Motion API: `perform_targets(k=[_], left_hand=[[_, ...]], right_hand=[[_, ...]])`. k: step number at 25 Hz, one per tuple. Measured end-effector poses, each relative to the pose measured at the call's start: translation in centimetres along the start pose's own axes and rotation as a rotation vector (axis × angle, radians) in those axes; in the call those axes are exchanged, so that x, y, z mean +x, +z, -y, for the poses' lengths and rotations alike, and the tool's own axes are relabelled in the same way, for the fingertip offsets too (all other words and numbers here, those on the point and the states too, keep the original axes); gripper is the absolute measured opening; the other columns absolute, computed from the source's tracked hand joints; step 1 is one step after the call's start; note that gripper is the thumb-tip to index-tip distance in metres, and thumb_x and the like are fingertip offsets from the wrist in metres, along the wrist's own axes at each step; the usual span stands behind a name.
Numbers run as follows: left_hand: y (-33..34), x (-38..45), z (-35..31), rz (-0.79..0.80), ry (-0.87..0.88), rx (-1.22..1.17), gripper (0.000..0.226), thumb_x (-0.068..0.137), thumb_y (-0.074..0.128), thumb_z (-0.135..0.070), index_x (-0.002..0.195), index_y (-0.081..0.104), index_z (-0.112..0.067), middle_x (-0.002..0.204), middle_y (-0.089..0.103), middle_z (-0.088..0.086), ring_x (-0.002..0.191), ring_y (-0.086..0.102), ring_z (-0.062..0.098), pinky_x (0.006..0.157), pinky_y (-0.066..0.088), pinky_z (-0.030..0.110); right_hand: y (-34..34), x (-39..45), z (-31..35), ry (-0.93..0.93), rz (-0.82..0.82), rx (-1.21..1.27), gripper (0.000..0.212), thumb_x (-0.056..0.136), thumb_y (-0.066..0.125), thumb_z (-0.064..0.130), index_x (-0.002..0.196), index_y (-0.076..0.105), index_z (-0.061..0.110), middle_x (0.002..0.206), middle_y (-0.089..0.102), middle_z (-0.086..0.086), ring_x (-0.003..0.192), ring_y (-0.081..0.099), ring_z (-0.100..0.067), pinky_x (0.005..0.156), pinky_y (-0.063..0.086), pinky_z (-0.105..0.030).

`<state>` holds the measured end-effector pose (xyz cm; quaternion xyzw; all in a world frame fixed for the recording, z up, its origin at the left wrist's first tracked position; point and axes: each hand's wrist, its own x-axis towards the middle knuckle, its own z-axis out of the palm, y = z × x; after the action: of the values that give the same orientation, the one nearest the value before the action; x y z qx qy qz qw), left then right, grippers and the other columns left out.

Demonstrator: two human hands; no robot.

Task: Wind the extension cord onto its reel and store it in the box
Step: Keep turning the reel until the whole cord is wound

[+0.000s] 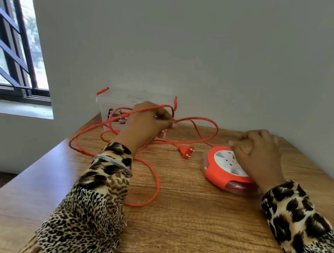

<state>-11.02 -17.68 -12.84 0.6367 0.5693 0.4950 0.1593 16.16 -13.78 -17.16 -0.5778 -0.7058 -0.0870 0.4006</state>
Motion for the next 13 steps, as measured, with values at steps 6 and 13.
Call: perform_targets(k=[6,13], left_hand=[[-0.4,0.1,-1.8,0.063,-0.397,-0.853,0.014,0.089,0.056,0.009,0.081,0.062,0.0,0.071,0.063,0.01,0.05,0.065,0.01,0.05,0.056,0.017],[-0.4,-0.1,-1.3,0.325,-0.388,-0.853,0.024,0.093,0.042,0.007,0.104,0.061,-0.002,0.104,0.066,0.013,0.091,0.065,0.021,0.068,0.058,0.028]], right_hand=[[-1.3,-4.9,10.5,-0.334,0.205,0.745,0.029,0.091,0.059,0.037,0.071,0.064,0.016,0.056,0.058,-0.005,0.048,0.053,-0.018,0.048,0.044,-0.035],[2.8,-3.9,15.1,0.103,0.611,1.053,0.014,0.095,0.054,0.013,0.099,0.059,0.001,0.077,0.064,-0.012,0.06,0.066,-0.017,0.059,0.058,-0.031]])
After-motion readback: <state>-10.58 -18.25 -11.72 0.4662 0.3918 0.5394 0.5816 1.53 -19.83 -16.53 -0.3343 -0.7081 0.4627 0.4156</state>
